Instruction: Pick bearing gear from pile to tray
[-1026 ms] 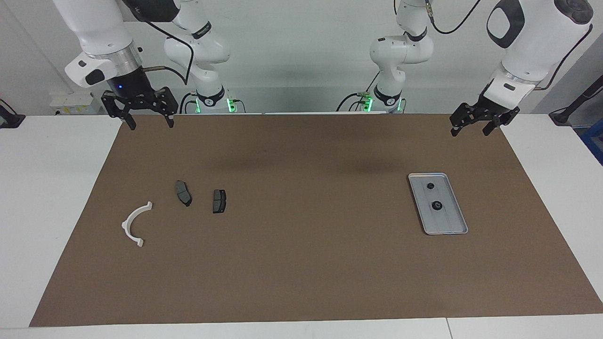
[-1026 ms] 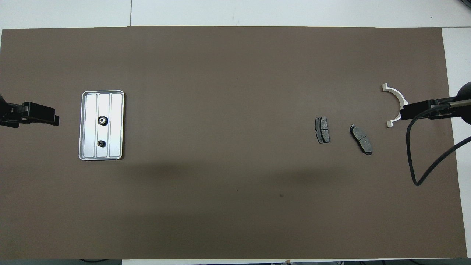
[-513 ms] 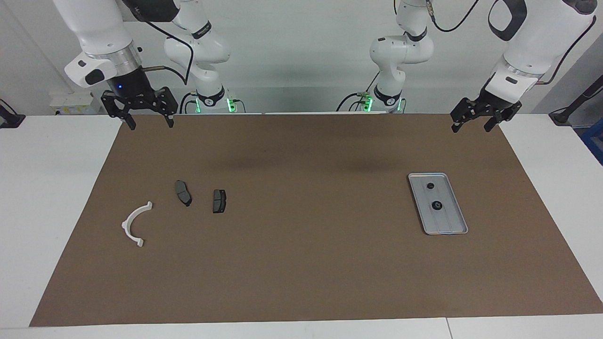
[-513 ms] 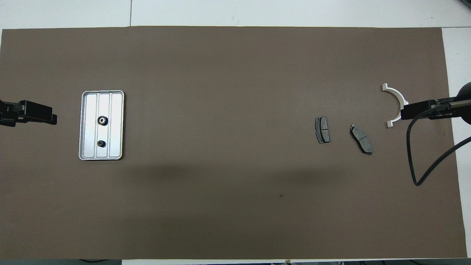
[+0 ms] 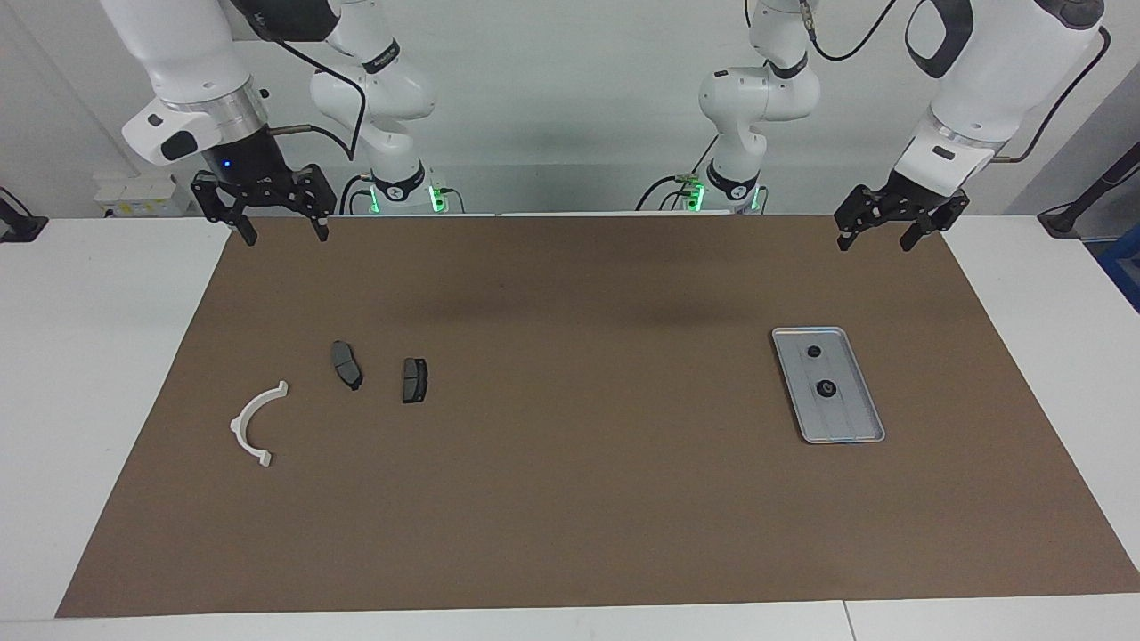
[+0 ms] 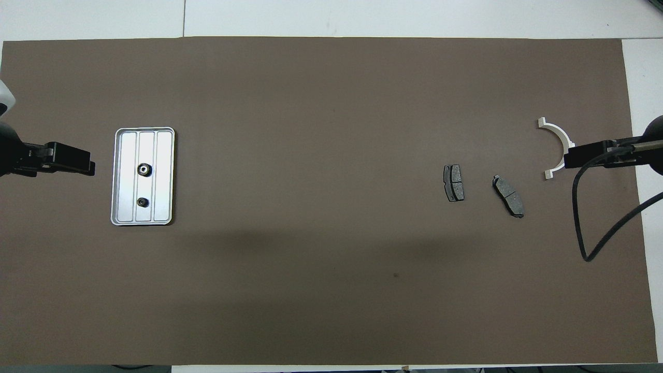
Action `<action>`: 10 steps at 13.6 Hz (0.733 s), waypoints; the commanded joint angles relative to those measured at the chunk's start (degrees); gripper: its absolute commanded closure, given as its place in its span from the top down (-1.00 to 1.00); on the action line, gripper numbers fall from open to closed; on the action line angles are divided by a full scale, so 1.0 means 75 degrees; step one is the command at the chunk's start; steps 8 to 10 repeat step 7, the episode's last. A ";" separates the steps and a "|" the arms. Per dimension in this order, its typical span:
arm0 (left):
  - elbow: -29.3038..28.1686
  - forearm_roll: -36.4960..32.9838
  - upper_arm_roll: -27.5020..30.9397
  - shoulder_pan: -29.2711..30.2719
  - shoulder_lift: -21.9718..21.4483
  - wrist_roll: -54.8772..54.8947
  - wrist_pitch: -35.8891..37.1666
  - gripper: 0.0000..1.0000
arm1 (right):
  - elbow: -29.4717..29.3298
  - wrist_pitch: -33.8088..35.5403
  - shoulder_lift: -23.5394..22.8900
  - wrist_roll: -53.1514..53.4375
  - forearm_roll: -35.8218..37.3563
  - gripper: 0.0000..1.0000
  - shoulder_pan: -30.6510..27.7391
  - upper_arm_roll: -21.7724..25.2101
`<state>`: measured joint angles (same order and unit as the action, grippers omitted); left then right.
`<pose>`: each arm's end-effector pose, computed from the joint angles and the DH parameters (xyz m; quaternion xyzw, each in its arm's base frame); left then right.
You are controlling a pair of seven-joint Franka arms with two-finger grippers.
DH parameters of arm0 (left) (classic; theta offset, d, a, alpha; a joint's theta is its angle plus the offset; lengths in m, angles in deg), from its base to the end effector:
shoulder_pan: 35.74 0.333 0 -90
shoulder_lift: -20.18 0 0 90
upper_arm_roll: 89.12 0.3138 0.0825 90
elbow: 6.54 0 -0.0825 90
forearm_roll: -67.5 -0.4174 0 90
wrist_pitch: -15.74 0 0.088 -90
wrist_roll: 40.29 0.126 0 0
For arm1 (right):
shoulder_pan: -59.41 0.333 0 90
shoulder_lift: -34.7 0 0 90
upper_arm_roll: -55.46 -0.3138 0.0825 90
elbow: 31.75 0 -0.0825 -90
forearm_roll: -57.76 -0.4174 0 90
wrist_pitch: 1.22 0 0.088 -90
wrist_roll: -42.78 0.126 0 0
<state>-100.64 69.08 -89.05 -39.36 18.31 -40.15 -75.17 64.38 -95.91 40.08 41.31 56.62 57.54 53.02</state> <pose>0.5763 -0.0392 0.5876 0.9993 -0.0318 -0.0119 0.0135 0.5676 0.0090 0.6105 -0.9992 -0.0173 -0.0344 0.0077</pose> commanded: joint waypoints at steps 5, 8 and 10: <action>-0.0028 -0.0421 0.0050 -0.0103 0.0074 -0.0125 0.0051 1.00 | 0.0143 -0.0126 0.0115 0.0079 0.0046 1.00 -0.0044 -0.0013; -0.0016 -0.0374 0.0050 -0.0103 0.0074 -0.0136 0.0063 1.00 | 0.0143 -0.0126 0.0115 0.0079 0.0046 1.00 -0.0055 -0.0013; -0.0016 -0.0374 0.0050 -0.0103 0.0074 -0.0136 0.0063 1.00 | 0.0143 -0.0126 0.0115 0.0079 0.0046 1.00 -0.0055 -0.0013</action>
